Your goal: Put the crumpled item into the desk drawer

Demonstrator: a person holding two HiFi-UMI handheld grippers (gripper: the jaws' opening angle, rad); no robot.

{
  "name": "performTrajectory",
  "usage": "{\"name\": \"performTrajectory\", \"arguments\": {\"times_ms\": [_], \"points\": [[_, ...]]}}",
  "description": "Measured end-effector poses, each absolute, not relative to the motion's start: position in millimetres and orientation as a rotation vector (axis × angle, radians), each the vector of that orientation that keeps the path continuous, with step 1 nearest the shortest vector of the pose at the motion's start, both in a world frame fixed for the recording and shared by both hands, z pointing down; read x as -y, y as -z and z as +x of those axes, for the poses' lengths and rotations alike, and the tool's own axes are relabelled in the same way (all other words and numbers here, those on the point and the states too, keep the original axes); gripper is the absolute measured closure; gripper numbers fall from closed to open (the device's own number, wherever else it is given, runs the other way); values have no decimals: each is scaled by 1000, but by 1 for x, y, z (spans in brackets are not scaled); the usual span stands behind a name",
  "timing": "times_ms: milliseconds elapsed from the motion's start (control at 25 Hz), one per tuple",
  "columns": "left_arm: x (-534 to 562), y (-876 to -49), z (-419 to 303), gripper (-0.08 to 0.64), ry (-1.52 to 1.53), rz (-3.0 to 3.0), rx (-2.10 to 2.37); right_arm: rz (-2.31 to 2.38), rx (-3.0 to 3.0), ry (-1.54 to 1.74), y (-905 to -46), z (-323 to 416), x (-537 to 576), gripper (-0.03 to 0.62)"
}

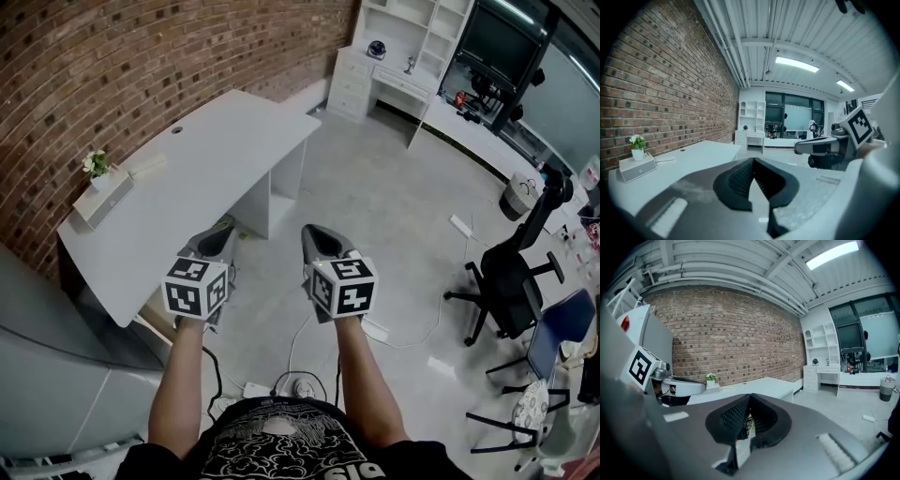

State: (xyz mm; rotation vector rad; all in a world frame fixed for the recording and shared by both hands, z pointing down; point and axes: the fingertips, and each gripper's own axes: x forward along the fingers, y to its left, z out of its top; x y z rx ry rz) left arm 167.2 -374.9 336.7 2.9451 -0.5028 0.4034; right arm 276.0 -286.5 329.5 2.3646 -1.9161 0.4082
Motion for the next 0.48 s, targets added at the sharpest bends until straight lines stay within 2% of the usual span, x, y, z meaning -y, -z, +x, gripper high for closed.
{"name": "performTrajectory", "arguments": {"times_ms": [480], "points": [[370,-338,166,561,-401,2939,504,2344,1924,-401,-331,272,284,592]]}}
